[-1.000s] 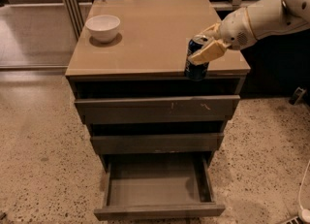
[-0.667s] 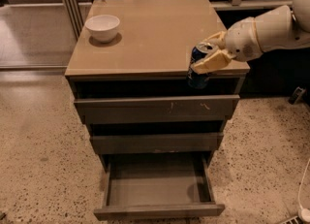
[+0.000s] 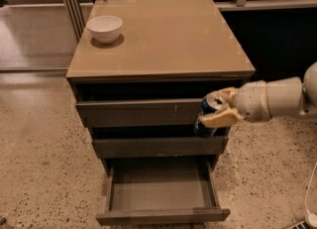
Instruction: Place pepsi can into bottom drawer
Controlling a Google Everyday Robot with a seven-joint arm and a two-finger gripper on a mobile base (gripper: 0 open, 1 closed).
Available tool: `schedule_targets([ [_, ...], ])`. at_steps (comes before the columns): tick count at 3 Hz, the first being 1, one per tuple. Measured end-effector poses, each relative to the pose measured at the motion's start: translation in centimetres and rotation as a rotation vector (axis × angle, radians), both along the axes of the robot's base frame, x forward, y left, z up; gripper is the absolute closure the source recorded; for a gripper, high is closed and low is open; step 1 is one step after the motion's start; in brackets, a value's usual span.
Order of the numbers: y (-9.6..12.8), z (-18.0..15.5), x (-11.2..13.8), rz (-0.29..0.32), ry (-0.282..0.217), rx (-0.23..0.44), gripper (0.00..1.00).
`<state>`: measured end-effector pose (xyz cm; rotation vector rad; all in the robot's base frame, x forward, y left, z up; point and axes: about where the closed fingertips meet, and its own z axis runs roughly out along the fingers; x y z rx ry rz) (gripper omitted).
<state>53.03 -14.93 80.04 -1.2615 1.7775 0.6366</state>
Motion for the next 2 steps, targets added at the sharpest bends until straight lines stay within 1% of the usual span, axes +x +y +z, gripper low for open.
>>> schedule_targets([
  [1, 1.5, -11.8, -5.9, 0.081, 0.201, 0.013, 1.00],
  [2, 2.7, -14.1, -8.0, 0.112, 0.256, 0.019, 1.00],
])
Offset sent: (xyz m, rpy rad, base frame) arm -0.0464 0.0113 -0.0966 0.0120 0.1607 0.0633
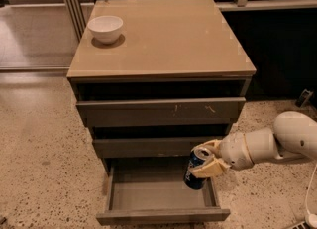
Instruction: Place pepsi can into bottom drawer
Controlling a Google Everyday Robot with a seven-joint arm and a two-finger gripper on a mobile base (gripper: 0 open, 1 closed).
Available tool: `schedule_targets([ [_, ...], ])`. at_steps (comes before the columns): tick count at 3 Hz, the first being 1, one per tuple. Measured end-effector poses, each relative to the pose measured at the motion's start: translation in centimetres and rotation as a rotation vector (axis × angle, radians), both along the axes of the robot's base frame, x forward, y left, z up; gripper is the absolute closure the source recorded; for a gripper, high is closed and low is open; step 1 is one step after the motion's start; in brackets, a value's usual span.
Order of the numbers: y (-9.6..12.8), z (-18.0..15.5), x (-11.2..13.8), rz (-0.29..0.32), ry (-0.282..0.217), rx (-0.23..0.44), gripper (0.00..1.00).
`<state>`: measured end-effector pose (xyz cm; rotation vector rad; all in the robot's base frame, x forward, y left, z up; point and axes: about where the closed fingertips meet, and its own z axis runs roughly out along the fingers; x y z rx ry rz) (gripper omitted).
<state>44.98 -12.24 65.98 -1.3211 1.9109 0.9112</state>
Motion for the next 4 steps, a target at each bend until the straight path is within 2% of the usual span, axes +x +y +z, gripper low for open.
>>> schedule_targets([
  [1, 0.2, -1.4, -0.2, 0.043, -0.016, -0.028, 1.00],
  [2, 0.6, -7.7, -0.6, 0.119, -0.053, -0.068, 1.00],
  [3, 1.0, -16.3, 0.3, 0.178, -0.115, -0.082, 1.00],
  [4, 2.3, -26.3, -0.2, 0.215, -0.095, -0.072, 1.00],
])
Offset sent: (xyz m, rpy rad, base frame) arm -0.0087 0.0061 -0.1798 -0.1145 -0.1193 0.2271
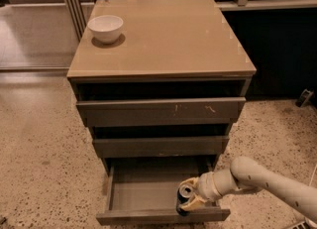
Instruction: Place pepsi can into bottom drawer
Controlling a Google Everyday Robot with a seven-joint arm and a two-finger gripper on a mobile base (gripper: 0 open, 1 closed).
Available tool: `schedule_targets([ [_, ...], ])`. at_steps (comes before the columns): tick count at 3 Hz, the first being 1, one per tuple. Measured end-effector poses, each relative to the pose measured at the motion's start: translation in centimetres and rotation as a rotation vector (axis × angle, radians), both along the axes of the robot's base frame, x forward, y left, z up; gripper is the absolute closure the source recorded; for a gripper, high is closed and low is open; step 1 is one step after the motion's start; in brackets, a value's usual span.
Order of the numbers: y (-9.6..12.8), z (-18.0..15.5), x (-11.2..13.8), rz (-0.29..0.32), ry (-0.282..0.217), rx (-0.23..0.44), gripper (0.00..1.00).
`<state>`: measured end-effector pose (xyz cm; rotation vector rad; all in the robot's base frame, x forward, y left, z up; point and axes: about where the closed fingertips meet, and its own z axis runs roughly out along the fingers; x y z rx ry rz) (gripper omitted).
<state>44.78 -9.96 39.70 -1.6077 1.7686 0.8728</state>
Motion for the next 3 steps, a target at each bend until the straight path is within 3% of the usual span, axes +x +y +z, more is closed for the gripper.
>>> schedule_targets([
  [1, 0.1, -0.5, -0.1, 0.013, -0.016, -0.014, 1.00],
  [3, -1.0, -4.8, 1.8, 0.077, -0.175, -0.080, 1.00],
])
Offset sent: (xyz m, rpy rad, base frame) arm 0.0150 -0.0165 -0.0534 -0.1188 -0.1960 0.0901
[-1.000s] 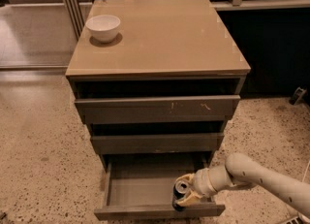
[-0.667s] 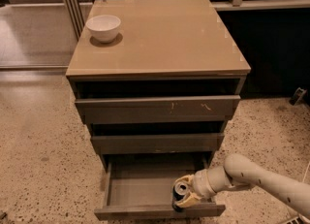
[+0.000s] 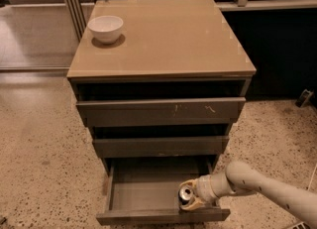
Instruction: Place pepsi can into bottom drawer
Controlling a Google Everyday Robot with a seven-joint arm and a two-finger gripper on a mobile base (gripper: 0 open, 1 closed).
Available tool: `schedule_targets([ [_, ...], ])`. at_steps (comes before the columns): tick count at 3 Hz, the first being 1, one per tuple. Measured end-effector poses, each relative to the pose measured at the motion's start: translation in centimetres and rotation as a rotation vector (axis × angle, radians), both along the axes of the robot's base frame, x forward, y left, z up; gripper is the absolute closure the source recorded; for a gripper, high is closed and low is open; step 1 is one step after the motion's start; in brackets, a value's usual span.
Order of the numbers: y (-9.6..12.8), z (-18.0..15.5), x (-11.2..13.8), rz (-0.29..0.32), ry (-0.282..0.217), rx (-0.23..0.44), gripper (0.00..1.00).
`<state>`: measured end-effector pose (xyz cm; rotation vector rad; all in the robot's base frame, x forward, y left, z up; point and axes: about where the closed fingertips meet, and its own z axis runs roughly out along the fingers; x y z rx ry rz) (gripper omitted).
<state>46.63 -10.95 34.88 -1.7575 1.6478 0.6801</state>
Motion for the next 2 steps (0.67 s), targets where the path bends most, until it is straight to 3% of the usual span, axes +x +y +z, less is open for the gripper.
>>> schedule_targets([
  [2, -0.9, -6.0, 4.7, 0.005, -0.140, 0.030, 1.00],
])
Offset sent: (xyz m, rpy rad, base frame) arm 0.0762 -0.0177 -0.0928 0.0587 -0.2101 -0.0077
